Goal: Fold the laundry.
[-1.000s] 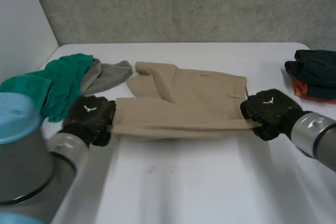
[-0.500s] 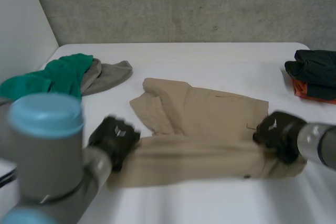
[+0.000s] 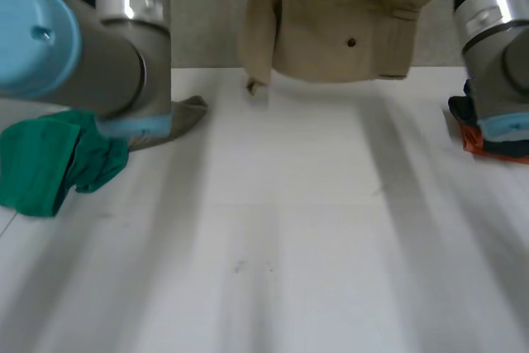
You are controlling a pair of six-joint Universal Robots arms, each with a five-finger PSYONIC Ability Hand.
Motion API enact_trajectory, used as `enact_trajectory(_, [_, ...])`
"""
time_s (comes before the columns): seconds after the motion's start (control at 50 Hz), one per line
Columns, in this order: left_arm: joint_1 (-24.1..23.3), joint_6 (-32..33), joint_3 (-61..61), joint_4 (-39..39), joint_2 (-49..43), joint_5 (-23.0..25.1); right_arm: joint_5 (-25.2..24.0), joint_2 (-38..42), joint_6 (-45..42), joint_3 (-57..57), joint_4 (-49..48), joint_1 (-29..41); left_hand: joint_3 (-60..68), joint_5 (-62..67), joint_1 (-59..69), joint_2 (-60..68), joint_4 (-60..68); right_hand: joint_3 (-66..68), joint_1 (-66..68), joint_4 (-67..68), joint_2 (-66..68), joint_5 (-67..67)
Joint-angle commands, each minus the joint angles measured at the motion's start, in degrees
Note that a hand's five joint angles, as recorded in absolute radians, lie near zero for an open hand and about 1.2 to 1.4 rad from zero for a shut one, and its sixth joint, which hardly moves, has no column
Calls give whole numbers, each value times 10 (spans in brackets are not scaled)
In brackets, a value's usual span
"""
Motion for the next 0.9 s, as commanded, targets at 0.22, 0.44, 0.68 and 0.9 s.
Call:
enact_trajectory(0.22, [-11, -47, -290, -45, -48, -10, -9, 139, 25, 101, 84, 32, 116, 123, 144, 115, 112, 114, 180, 110, 124, 121])
enact_trajectory(0.44, [-21, -49, -393, -160, 71, -27, -3, 46, 22, 165, 269, 31, 116, 123, 144, 115, 112, 114, 180, 110, 124, 121])
enact_trajectory(0.68, [-87, -53, -498, -454, 238, -72, -5, -66, -38, 272, 548, 23, 116, 123, 144, 115, 112, 114, 180, 110, 124, 121])
enact_trajectory(0.9, [-139, -100, -468, -524, 237, -86, -5, -91, -90, 348, 520, 22, -116, -109, -88, -117, -120, 114, 180, 110, 124, 121])
